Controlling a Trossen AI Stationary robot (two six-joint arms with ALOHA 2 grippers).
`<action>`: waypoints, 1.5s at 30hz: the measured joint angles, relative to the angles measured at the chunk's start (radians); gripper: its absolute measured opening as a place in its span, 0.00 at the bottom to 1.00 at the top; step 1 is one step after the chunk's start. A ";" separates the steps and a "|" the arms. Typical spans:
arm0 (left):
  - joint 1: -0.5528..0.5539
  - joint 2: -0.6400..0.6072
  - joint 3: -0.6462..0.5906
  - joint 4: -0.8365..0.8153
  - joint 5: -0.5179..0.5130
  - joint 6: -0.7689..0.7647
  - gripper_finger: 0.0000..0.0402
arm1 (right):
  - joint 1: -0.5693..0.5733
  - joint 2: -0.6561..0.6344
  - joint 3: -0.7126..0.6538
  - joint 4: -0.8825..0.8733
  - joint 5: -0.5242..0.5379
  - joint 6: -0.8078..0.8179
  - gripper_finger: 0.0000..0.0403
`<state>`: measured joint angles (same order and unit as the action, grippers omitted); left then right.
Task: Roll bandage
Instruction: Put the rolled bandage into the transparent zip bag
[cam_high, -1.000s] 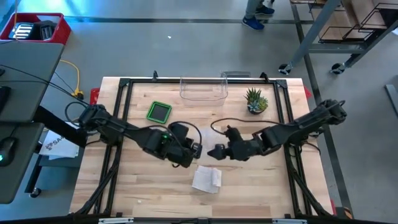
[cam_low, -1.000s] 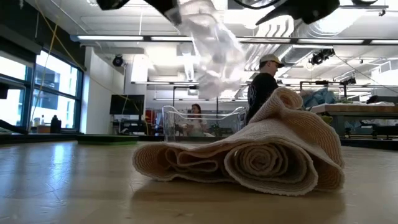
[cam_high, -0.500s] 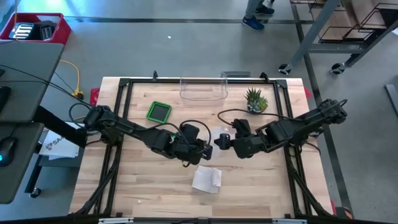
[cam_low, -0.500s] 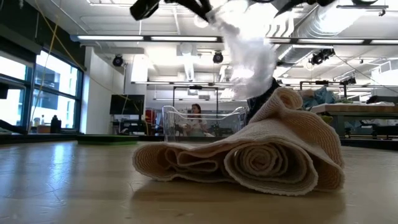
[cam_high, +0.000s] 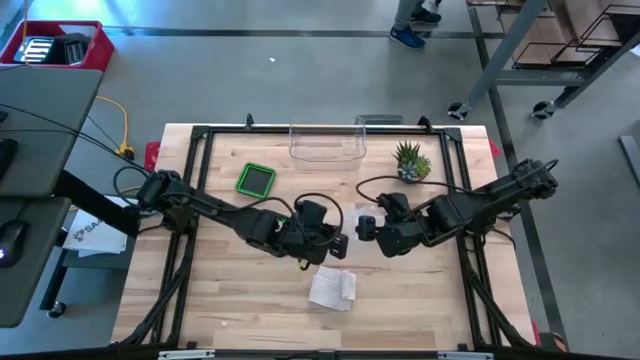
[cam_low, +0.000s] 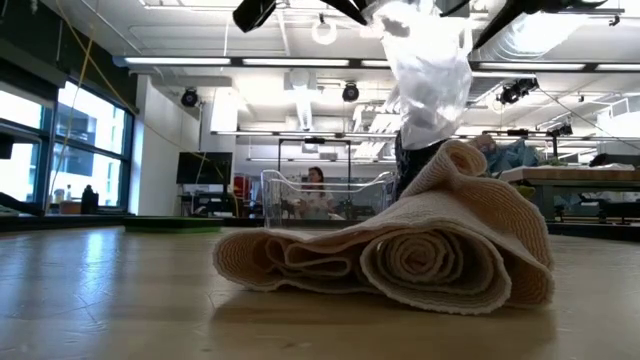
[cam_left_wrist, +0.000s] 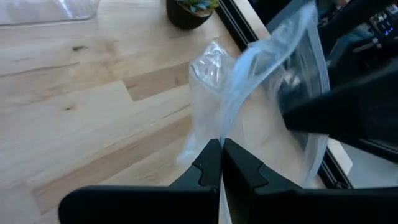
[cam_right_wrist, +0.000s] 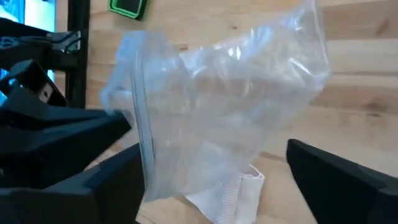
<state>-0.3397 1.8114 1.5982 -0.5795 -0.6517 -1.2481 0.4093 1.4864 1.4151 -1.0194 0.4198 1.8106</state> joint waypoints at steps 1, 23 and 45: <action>0.000 0.000 0.000 0.002 -0.003 -0.004 0.00 | 0.004 0.000 0.000 -0.002 -0.003 0.009 0.88; 0.021 -0.069 0.000 -0.113 0.035 0.031 0.19 | 0.019 0.000 -0.001 -0.048 0.101 0.022 0.00; -0.353 -0.274 0.000 -0.744 -0.229 -0.691 0.42 | -0.203 0.067 -0.251 0.919 0.019 -0.372 0.00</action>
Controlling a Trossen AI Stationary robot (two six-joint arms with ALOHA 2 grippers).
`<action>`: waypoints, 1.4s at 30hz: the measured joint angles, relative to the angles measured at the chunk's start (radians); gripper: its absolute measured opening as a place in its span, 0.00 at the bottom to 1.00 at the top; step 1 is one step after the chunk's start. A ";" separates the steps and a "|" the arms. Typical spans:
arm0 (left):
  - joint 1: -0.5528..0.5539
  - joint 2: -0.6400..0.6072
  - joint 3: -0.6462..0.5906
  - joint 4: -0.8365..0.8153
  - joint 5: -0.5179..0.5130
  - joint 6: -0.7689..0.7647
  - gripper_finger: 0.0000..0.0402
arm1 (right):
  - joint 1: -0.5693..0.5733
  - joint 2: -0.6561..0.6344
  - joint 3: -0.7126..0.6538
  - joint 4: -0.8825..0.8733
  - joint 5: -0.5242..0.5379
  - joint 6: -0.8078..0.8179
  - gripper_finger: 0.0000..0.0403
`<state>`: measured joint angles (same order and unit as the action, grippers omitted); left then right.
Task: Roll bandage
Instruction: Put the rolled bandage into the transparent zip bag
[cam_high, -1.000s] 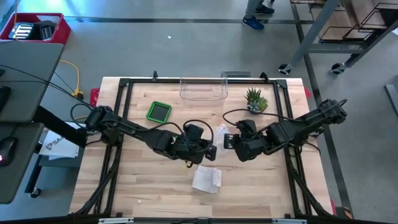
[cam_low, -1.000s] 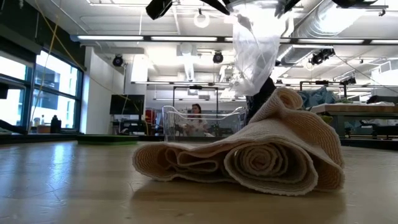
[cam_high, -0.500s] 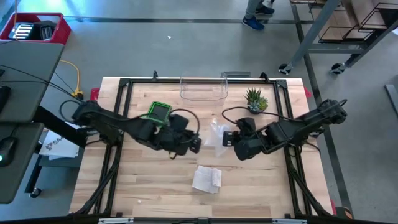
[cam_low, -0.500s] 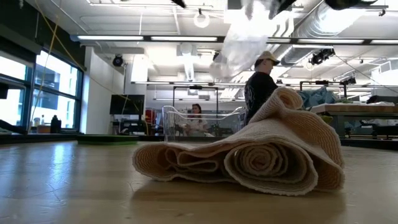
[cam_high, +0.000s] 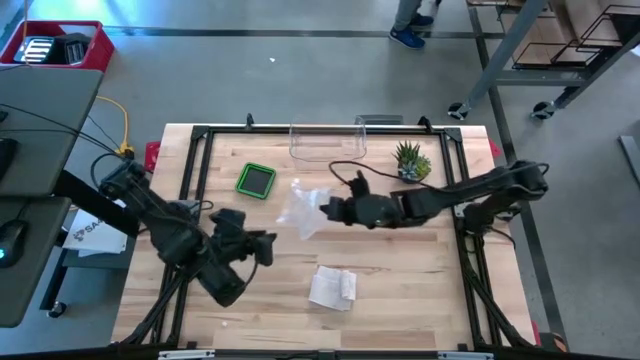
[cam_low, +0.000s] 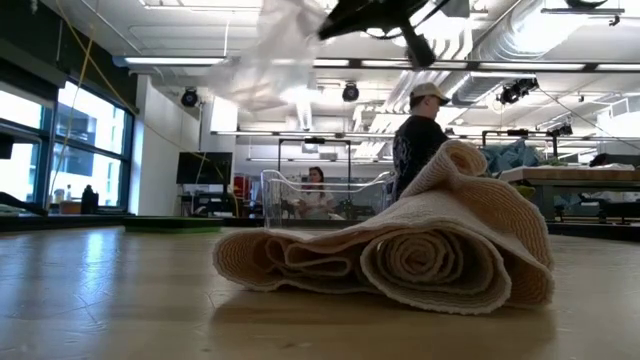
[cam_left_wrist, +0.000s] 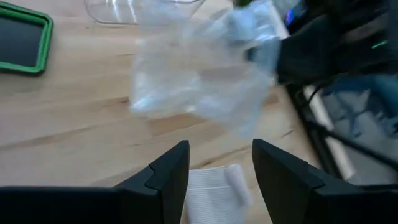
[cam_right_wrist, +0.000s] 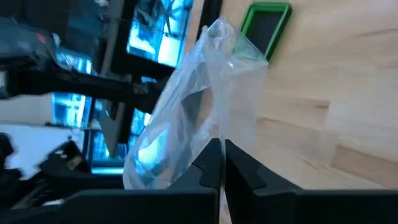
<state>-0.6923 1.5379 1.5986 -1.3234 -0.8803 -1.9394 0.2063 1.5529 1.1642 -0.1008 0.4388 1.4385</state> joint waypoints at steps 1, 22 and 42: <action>-0.007 0.000 0.000 0.000 -0.017 -0.027 0.42 | -0.012 0.022 0.006 0.015 -0.026 -0.009 0.00; 0.225 0.164 -0.001 0.139 0.304 0.187 0.42 | -0.143 0.177 0.098 0.021 -0.195 -0.137 0.00; 0.314 0.205 0.000 0.069 0.330 0.186 0.42 | -0.148 0.177 0.098 0.034 -0.215 -0.120 0.00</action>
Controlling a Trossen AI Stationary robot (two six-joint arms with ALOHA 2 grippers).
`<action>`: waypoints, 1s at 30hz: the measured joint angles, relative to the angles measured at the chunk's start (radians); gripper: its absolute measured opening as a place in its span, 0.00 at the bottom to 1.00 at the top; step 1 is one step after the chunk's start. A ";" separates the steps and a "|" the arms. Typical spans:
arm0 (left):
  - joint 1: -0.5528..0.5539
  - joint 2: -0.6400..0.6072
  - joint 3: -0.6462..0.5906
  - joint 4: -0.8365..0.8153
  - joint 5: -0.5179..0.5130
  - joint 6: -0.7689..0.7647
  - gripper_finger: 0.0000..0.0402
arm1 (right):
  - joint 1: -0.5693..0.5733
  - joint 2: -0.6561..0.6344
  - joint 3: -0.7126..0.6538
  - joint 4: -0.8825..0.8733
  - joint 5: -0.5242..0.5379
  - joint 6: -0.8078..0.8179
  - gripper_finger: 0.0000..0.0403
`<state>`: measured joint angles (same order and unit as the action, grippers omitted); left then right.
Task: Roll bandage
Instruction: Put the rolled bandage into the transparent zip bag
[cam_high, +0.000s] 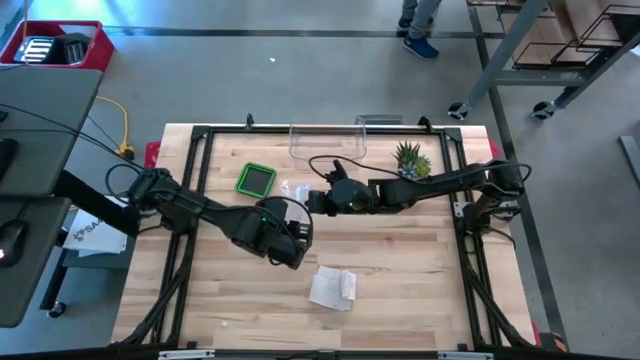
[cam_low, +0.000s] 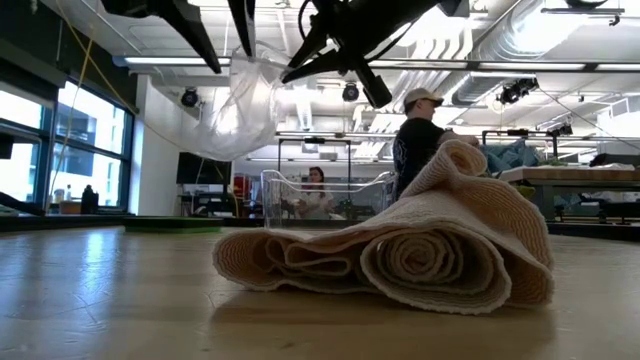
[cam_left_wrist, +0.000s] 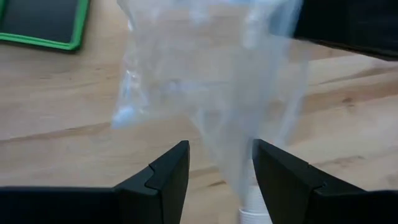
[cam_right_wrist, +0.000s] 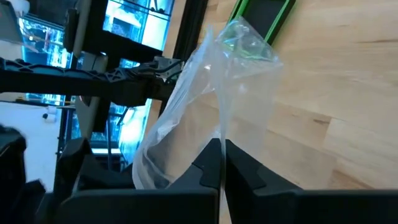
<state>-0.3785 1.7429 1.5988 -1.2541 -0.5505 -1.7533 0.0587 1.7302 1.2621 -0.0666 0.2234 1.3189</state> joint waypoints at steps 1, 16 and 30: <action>0.003 0.002 0.000 -0.014 0.004 -0.001 0.42 | 0.000 0.000 0.000 0.001 -0.003 0.000 0.00; -0.003 0.008 0.000 -0.114 0.048 0.111 0.01 | 0.014 0.000 0.000 0.024 -0.048 -0.078 0.00; -0.066 -0.005 0.001 -0.227 -0.020 -0.108 0.00 | 0.048 -0.002 0.002 -0.198 -0.130 -0.119 0.00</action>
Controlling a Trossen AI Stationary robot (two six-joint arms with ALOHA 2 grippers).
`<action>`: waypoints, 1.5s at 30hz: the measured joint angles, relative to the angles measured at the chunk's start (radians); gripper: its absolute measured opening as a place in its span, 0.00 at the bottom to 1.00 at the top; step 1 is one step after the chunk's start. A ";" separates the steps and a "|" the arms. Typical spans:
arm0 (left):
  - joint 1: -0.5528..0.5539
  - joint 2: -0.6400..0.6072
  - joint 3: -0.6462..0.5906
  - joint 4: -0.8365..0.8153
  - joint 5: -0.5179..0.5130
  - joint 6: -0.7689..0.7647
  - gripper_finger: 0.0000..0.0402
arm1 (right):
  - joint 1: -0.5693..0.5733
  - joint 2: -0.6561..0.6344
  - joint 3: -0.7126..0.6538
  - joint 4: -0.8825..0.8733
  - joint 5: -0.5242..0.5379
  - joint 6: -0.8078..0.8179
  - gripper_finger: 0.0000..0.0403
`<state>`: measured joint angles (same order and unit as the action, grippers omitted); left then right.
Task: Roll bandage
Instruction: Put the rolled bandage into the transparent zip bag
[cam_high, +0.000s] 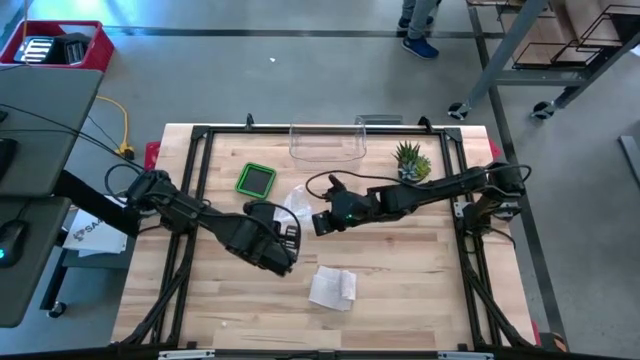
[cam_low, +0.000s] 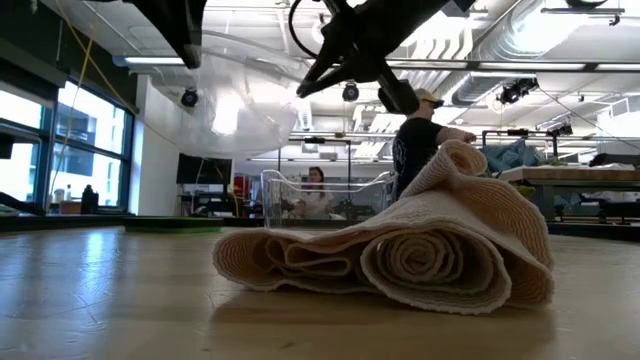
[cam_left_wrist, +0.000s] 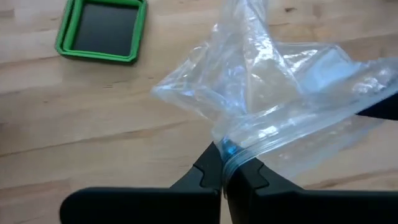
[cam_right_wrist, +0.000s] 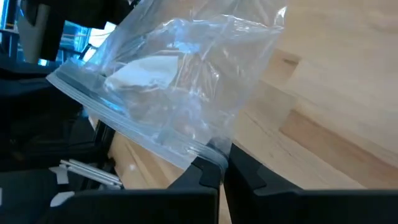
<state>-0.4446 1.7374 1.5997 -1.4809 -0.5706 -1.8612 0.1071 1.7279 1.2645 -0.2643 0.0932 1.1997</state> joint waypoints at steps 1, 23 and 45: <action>0.002 0.000 0.000 0.011 -0.002 0.016 0.00 | 0.002 0.000 -0.001 0.009 0.000 0.006 0.00; -0.046 -0.006 -0.006 -0.095 0.032 -0.069 0.00 | -0.010 -0.045 -0.003 0.027 -0.056 -0.186 0.44; -0.157 -0.009 -0.157 0.131 0.285 -0.148 0.00 | 0.497 -0.153 -0.245 -0.155 0.129 0.524 0.47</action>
<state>-0.6013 1.7288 1.4428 -1.3495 -0.2852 -2.0090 0.6046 1.5749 1.0192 -0.4194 0.2224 1.7239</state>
